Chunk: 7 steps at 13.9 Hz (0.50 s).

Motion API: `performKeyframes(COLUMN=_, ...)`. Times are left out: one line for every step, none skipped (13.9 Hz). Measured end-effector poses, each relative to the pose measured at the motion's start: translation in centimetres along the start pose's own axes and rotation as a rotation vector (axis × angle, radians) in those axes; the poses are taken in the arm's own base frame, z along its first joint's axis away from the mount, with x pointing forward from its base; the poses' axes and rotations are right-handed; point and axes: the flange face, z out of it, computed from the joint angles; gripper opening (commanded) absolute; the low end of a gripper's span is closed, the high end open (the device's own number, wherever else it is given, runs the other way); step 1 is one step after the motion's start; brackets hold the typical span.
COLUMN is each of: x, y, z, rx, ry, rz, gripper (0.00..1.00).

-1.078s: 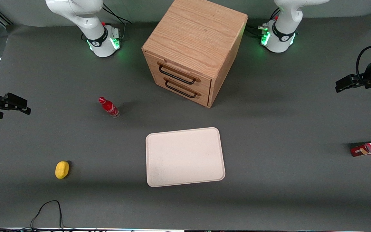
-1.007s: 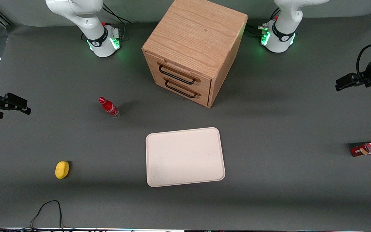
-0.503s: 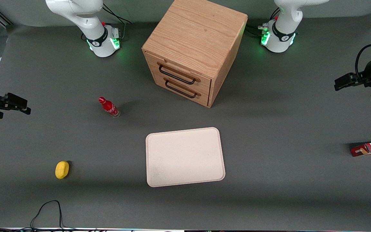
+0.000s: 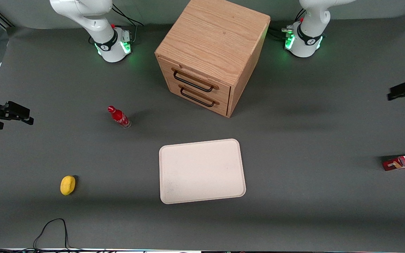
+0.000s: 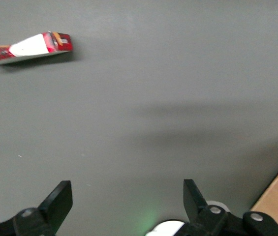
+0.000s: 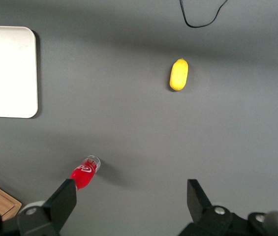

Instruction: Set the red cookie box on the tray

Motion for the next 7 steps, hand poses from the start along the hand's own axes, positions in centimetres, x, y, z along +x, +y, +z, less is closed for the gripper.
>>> performKeyframes(x=-0.2, y=-3.5, z=0.1, rx=-0.007, ry=0.005, rz=0.034, gripper=1.0)
performKeyframes(x=-0.6, y=-6.9, z=0.0, rx=-0.005, ry=0.011, rz=0.075, gripper=1.0)
performKeyframes(x=-1.0, y=-9.9, z=0.0, rx=0.01, ry=0.011, rz=0.127, gripper=1.0)
performKeyframes(x=-1.2, y=-12.6, z=-0.1, rx=0.027, ry=0.002, rz=0.2, gripper=1.0)
performKeyframes(x=-1.0, y=-14.9, z=0.1, rx=0.033, ry=-0.008, rz=0.284, gripper=1.0)
performKeyframes(x=-0.6, y=-17.2, z=0.3, rx=0.038, ry=-0.009, rz=0.368, gripper=1.0)
performKeyframes(x=-0.2, y=-19.6, z=0.6, rx=0.042, ry=-0.005, rz=0.459, gripper=1.0)
